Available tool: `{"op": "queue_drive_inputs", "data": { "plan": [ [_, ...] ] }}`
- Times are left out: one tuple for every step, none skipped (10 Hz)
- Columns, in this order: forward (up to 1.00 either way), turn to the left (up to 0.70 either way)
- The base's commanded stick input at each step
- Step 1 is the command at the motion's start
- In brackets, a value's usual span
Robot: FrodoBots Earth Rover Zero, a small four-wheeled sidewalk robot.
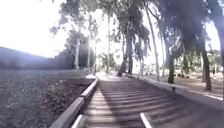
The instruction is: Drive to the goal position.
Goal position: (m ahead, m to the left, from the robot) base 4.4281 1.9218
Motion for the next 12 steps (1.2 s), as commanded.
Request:
{"op": "queue_drive_inputs", "data": {
  "plan": [
    [0.93, 0.00],
    [0.93, 0.00],
    [0.93, 0.00],
    [0.93, 0.00],
    [0.94, 0.00],
    [0.93, 0.00],
    [0.93, 0.00],
    [0.93, 0.00],
    [0.93, 0.00],
    [0.93, 0.00],
    [0.93, 0.00],
    [0.94, 0.00]
  ]
}}
